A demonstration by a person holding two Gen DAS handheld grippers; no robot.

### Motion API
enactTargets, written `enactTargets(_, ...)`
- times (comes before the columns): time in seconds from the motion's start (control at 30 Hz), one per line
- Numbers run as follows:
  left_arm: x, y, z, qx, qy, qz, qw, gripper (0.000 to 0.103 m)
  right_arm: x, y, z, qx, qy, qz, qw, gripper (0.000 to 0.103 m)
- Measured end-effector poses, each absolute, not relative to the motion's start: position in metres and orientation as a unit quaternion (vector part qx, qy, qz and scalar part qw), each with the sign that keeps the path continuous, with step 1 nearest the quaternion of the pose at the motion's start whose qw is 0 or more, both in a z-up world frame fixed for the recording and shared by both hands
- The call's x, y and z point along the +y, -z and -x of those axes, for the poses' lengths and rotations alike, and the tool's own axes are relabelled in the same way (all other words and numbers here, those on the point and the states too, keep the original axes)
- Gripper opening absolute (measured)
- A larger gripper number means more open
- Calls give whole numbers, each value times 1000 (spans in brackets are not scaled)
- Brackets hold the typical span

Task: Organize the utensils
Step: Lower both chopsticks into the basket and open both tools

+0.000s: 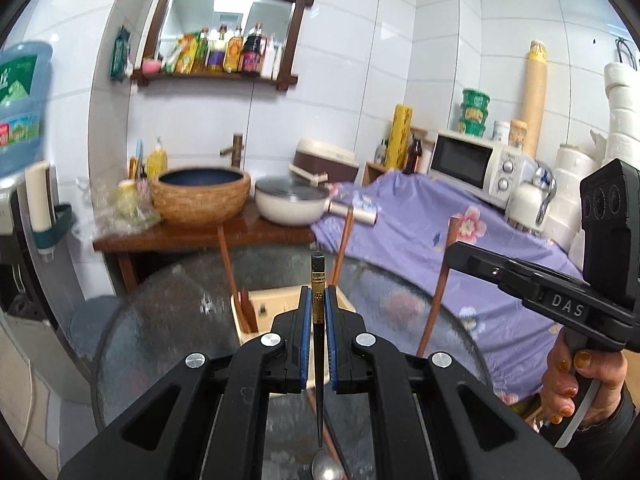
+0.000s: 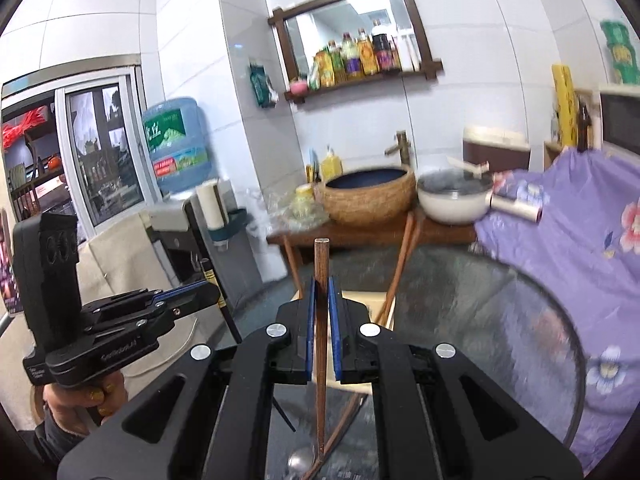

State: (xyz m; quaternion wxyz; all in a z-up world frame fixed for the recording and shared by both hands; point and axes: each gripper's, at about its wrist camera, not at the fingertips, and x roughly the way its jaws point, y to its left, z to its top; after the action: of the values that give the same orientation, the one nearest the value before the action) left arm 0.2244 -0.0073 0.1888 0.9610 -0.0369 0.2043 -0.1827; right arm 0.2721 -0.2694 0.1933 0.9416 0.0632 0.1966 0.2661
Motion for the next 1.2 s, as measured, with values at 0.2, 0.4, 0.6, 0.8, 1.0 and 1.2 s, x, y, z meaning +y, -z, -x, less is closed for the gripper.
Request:
enactTargets(0.2, -3, -247, -244, 152, 157, 57, 974, 7, -259, -247, -294, 145, -244, -53, 958, 7)
enactTargets(0.4, 2, -266, -284, 141, 118, 84, 979, 7, -251, -269, -331, 119, -212, -81, 967, 7)
enactTargets(0.6, -3, -248, -308, 141, 85, 79, 983, 6, -237, -242, -364, 130, -180, -81, 972, 7)
enactTargets(0.8, -4, -200, -324, 177, 77, 73, 979, 7, -230, -191, -379, 162, -167, -72, 970, 7)
enactTargets(1.0, -3, -162, -332, 212, 78, 70, 972, 6, -226, -153, -385, 192, -164, -62, 966, 7)
enactTargets(1.2, -6, -138, -335, 235, 78, 58, 967, 7, -225, -137, -384, 200, -160, -57, 965, 7)
